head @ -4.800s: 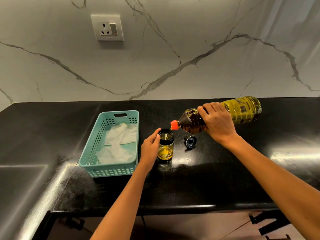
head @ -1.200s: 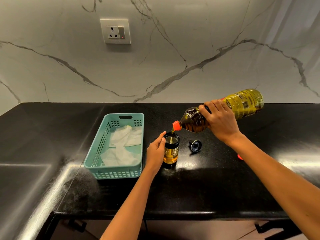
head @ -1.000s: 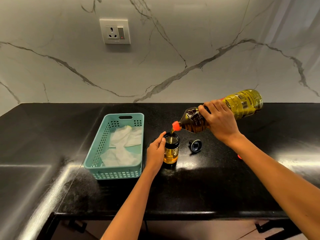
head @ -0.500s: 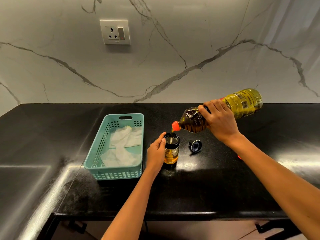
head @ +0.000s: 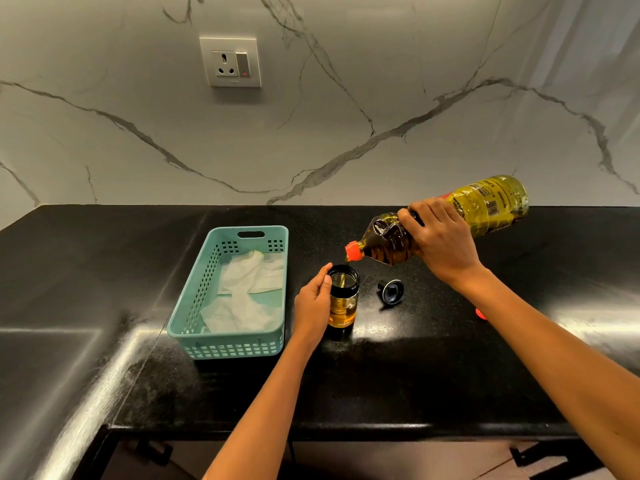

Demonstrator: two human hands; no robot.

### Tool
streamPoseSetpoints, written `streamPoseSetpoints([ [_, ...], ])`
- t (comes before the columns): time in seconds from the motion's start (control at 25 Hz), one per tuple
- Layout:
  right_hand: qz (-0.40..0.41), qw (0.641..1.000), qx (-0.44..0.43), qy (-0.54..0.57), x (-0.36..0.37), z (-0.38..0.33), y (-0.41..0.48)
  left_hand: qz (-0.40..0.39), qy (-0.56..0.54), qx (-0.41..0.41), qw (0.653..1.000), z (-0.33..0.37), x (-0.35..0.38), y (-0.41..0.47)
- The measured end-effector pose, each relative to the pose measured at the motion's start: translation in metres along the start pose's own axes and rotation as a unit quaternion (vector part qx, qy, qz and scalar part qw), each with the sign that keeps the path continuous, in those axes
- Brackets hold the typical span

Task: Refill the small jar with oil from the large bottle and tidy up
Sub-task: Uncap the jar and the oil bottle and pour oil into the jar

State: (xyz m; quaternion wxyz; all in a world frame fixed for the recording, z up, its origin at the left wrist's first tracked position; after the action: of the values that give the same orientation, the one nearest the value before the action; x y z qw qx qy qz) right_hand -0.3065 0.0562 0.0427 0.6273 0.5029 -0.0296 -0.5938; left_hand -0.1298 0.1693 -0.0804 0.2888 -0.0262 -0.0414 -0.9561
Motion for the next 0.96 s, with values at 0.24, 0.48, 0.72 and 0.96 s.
streamPoseSetpoints([
  [0.24,0.001,1.000,0.002,0.003,0.0000,0.0008,-0.0004,0.002,-0.002,0.000,1.000,0.0000,0.0005,0.0000],
  [0.48,-0.001,1.000,0.004,0.002,0.0010,0.0012,-0.0021,0.000,0.002,0.000,1.000,0.0008,0.0002,-0.0002],
  [0.72,-0.002,1.000,0.001,-0.001,0.0001,0.0004,-0.0030,0.002,0.003,0.001,1.000,-0.0006,0.0005,-0.0003],
  [0.96,0.000,1.000,0.000,-0.001,0.0007,0.0000,-0.0023,0.002,0.008,0.000,1.000,-0.0035,-0.0006,0.0018],
])
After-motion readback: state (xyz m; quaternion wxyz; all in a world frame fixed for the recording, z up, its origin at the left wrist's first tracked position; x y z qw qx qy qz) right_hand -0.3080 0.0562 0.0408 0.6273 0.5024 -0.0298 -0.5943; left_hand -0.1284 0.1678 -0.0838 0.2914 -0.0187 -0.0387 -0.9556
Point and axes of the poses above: each hand's wrist, its own y-axis towards the middle knuckle, its own x-axis out of the palm, z = x × y, the point moved 3 cm from there along y, towards the middle knuckle, and after that the axes turned 5 degrees about -y, right-handed, at the moved point
